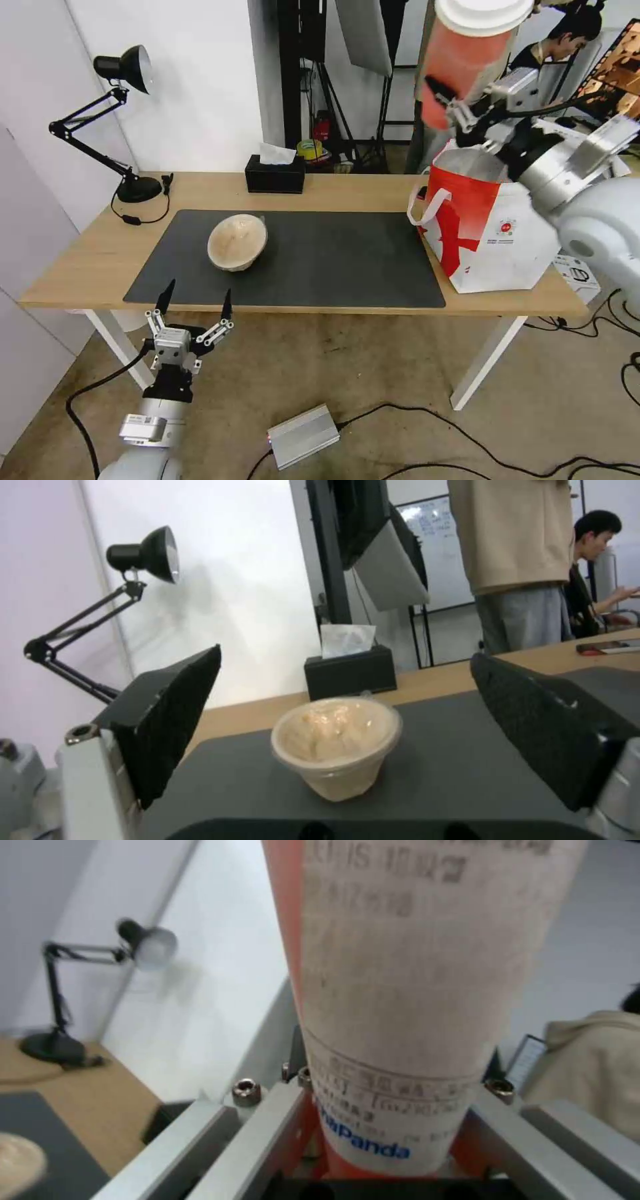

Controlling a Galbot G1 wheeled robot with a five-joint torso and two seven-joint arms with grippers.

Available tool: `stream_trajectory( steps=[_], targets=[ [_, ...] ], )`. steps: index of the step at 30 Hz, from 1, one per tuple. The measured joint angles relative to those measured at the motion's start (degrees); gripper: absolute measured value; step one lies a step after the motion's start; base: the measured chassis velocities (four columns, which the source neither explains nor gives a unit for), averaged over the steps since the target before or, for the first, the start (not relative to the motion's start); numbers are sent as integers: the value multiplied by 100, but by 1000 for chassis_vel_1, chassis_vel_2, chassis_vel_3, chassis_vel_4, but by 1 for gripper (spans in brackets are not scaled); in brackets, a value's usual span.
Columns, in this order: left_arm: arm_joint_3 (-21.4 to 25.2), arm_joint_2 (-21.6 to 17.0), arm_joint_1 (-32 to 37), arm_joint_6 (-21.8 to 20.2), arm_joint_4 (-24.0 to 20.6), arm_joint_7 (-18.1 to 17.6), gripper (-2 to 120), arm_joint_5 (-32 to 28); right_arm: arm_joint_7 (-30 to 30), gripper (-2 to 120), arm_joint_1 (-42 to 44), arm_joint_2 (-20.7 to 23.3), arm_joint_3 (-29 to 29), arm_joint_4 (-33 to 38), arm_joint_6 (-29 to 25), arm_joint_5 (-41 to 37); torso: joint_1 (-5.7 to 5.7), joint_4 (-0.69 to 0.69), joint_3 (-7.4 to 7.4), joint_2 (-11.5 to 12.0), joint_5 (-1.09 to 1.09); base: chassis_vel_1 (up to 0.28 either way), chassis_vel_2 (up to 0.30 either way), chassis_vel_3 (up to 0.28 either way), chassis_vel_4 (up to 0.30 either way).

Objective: Pick up the trash from the table and place it into the takeout bag.

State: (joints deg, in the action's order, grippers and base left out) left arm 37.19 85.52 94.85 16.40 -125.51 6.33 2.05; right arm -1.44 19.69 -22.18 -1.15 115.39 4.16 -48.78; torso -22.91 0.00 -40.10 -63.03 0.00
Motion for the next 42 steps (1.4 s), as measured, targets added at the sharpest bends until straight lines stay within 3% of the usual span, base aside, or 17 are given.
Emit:
stream_trajectory(
  steps=[17,34,42],
  targets=[
    [-18,-48,-50,57,73,6,100,-87,1007,8,-50,468,-77,-1053,56,1417,0,0,0,1,0,0,0,0,0],
    [-56,-78,-42,109,112,13,100,-105,1473,8,-201,476,177,-2219,-199,2516,0,0,0,0,0,0,0,0,0],
    [-74,-77,-45,141,142,19,100,-99,1518,8,-275,269,306,-2767,-431,2860,-1,0,0,1,1,0,0,0,0]
  ],
)
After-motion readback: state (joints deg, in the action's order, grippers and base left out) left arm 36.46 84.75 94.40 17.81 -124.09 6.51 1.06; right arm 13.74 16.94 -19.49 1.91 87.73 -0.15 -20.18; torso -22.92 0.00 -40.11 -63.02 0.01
